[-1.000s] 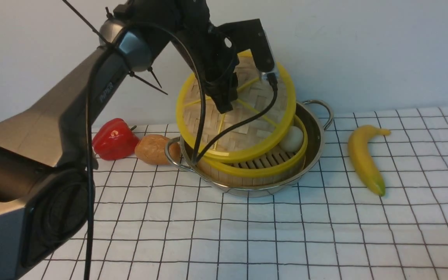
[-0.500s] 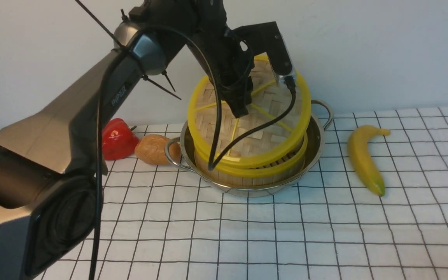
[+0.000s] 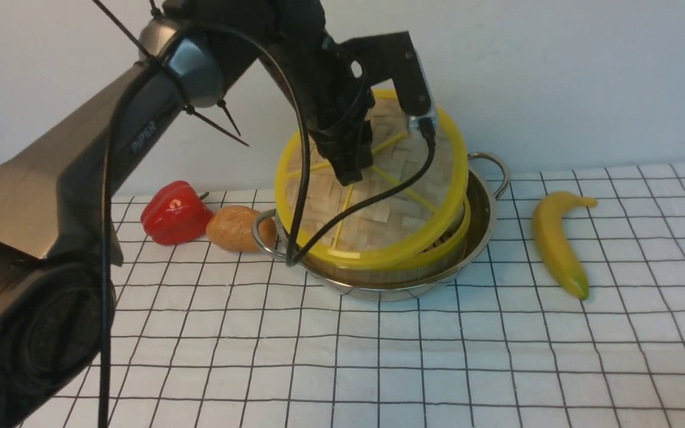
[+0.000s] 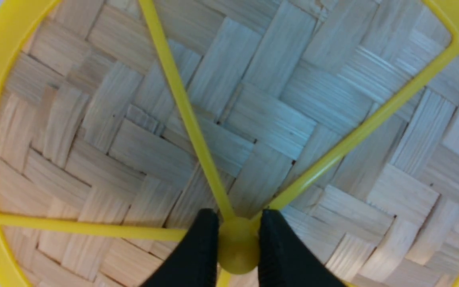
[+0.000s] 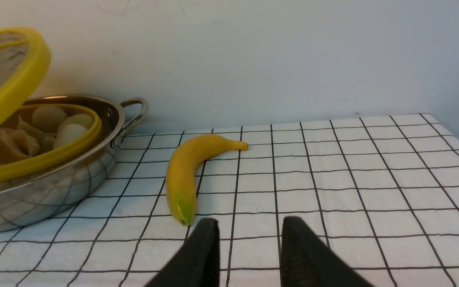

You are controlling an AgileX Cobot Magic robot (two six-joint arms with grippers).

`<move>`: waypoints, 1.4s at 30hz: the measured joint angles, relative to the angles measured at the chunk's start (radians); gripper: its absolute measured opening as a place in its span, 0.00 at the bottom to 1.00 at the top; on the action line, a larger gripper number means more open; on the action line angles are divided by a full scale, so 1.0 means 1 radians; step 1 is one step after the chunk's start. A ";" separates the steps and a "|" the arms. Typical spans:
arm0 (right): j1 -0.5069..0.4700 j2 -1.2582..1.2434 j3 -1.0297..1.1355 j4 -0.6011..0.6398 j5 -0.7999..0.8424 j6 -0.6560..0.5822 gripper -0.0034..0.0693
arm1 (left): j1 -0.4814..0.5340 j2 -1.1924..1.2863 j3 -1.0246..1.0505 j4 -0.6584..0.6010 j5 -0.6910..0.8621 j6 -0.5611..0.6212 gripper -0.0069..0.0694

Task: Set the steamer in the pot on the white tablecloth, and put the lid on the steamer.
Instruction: 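Place the yellow bamboo steamer lid onto the steamer in the pot with the left gripper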

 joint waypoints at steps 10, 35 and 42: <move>0.000 0.000 0.000 0.000 0.000 0.000 0.38 | 0.003 0.008 0.003 -0.032 -0.001 0.046 0.24; 0.000 0.000 0.000 0.000 0.000 0.004 0.38 | 0.003 0.048 0.003 -0.036 -0.139 0.073 0.24; 0.000 0.000 0.000 0.000 0.000 0.004 0.38 | 0.003 0.072 0.003 -0.045 -0.173 0.097 0.24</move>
